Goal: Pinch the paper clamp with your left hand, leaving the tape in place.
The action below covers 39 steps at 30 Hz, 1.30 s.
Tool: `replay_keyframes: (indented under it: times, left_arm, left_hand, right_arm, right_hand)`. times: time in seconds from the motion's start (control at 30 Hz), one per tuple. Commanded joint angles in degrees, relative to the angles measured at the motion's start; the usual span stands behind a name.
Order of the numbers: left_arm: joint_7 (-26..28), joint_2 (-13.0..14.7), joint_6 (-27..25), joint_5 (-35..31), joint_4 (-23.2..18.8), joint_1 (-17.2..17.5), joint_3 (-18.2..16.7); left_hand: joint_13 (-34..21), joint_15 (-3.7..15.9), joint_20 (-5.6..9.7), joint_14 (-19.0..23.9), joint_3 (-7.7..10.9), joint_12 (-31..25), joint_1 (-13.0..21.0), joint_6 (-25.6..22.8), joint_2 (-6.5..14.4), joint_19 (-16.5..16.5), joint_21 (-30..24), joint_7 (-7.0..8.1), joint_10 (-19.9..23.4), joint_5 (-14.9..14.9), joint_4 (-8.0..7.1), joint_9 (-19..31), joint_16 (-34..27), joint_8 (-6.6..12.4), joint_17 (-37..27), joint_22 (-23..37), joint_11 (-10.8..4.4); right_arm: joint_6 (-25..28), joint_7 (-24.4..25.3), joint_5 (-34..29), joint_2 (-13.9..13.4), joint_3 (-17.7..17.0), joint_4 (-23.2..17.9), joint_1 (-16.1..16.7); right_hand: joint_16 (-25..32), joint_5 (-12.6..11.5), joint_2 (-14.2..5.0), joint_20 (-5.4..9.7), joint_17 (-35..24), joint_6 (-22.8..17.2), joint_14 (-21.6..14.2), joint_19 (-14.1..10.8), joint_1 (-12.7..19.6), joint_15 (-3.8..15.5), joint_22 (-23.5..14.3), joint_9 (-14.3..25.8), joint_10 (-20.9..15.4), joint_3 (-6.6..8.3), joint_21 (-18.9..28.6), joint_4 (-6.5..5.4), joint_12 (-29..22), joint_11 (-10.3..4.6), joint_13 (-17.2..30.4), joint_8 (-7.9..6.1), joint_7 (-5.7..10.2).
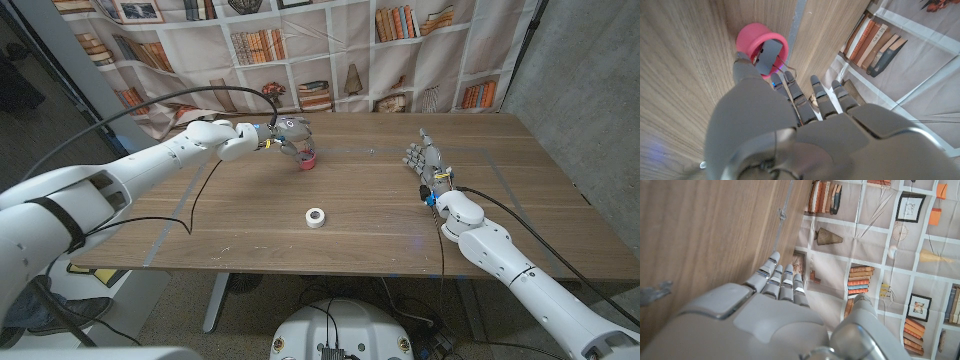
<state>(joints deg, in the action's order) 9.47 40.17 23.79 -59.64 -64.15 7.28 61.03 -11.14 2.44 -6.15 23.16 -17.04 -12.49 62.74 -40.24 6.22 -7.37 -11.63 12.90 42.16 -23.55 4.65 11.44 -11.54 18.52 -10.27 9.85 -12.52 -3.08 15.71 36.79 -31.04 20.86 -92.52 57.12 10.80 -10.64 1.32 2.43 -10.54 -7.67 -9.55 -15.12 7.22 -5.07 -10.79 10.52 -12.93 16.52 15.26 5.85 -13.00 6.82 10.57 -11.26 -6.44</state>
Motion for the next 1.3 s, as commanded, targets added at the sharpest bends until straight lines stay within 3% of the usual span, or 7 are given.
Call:
replay_keyframes:
  times: [0.03,0.17,0.33,0.5,0.77,0.9,1.3]
  left_arm:
    - [0.0,-0.3,-0.3,0.4,0.0,0.2,-0.3]
    - [0.0,-0.4,-0.6,0.3,0.0,0.2,-0.3]
    - [-0.3,-1.0,-0.8,0.0,0.2,-0.3,-0.1]
    - [-1.7,-1.2,-0.9,0.9,0.0,-0.6,-0.3]
    - [-2.5,-0.3,-4.5,2.0,-2.8,1.3,-2.0]
    - [-3.8,0.4,-5.9,2.2,-4.4,2.0,-2.7]
    - [-9.5,1.1,-9.4,3.1,-7.8,3.7,-4.5]
  left_hand:
    - [0.0,9.16,-0.49,0.5,-0.28,0.3,0.3,0.2,-0.2,-0.9,-0.3,-0.24,0.6,0.0,0.06,0.0,0.1,-0.13,-0.1,0.2,-0.11]
    - [0.0,8.76,-1.44,1.1,-1.24,1.4,-0.5,2.5,-1.4,-1.5,0.0,-0.16,-1.0,0.3,-0.44,-0.3,0.3,-1.79,-0.3,0.3,0.17]
    - [-0.1,8.2,-2.95,-0.2,-1.71,2.6,-2.6,7.4,-2.6,-0.8,0.5,-0.17,-9.2,-0.1,-1.87,-0.2,0.7,-4.96,-0.5,0.3,0.41]
    - [-0.3,7.03,-3.58,-2.3,-2.28,2.1,-5.8,12.2,-3.8,0.2,0.6,-0.3,-13.3,-0.7,-3.62,-0.2,0.9,-7.03,-0.6,0.4,0.5]
    - [-0.3,5.37,-5.86,-2.3,-2.39,1.1,-8.2,13.7,-4.7,-0.4,0.2,-0.33,-12.7,-1.2,-5.0,-0.3,0.4,-7.23,-0.5,0.4,1.08]
    - [-0.3,6.17,-5.88,-1.5,-2.28,0.4,-8.7,12.3,-5.3,-1.3,-0.1,-0.45,-10.8,-1.5,-5.29,-0.3,0.1,-6.55,-0.4,0.4,1.06]
    - [-0.3,4.75,-6.01,0.7,-2.02,0.0,-9.2,9.5,-6.1,-2.8,-0.3,-2.32,-7.7,-2.2,-5.8,-0.5,-0.4,-5.69,-0.3,0.4,1.6]
  right_arm:
    - [0.6,-0.3,0.4,-0.3,0.0,-0.1,0.0]
    - [0.6,-0.3,0.5,-0.4,-0.1,-0.3,0.2]
    - [0.7,-0.4,0.8,-0.6,-0.2,-0.6,0.6]
    - [0.5,-0.3,0.9,-0.7,-0.4,-0.7,0.9]
    - [0.7,-0.6,1.1,-0.8,-0.3,-0.6,1.1]
    - [0.8,-0.6,1.1,-0.9,-0.4,-0.6,1.1]
    - [0.8,-1.3,1.4,-0.8,-0.2,0.0,0.6]
  right_hand:
    - [-0.1,0.1,-0.57,0.58,-0.1,-0.3,-0.6,-0.7,0.2,0.2,-0.1,0.3,-0.6,-0.19,-0.1,0.01,0.2,0.04,0.0,-0.01,0.45]
    - [-0.1,0.1,-0.59,0.58,-0.1,-0.2,-0.7,-0.7,0.2,0.15,-0.1,0.3,-0.7,-0.2,-0.1,0.0,0.1,-0.03,0.0,-0.01,0.49]
    - [-0.1,0.1,-0.61,0.56,-0.1,-0.2,-0.7,-0.7,0.2,0.12,-0.1,0.3,-0.8,-0.21,-0.1,0.01,0.1,-0.02,0.0,0.0,0.56]
    - [-0.1,0.1,-0.63,0.53,-0.1,-0.3,-0.7,-0.7,0.2,0.17,-0.1,0.3,-0.8,-0.23,-0.1,0.02,0.2,-0.08,0.0,-0.01,0.56]
    - [-0.1,0.1,-0.63,0.5,-0.1,-0.2,-0.7,-0.7,0.2,0.14,-0.1,0.3,-0.9,-0.26,-0.2,0.03,0.2,-0.06,0.1,0.01,0.63]
    - [-0.2,0.1,-0.66,0.49,-0.1,-0.2,-0.7,-0.7,0.2,0.12,-0.1,0.3,-0.9,-0.26,-0.2,0.05,0.2,-0.08,0.1,0.01,0.66]
    - [-0.2,0.1,-0.7,0.49,-0.1,-0.2,-0.7,-0.8,0.3,0.07,-0.1,0.3,-0.9,-0.28,-0.2,0.08,0.2,-0.05,0.1,0.0,0.62]
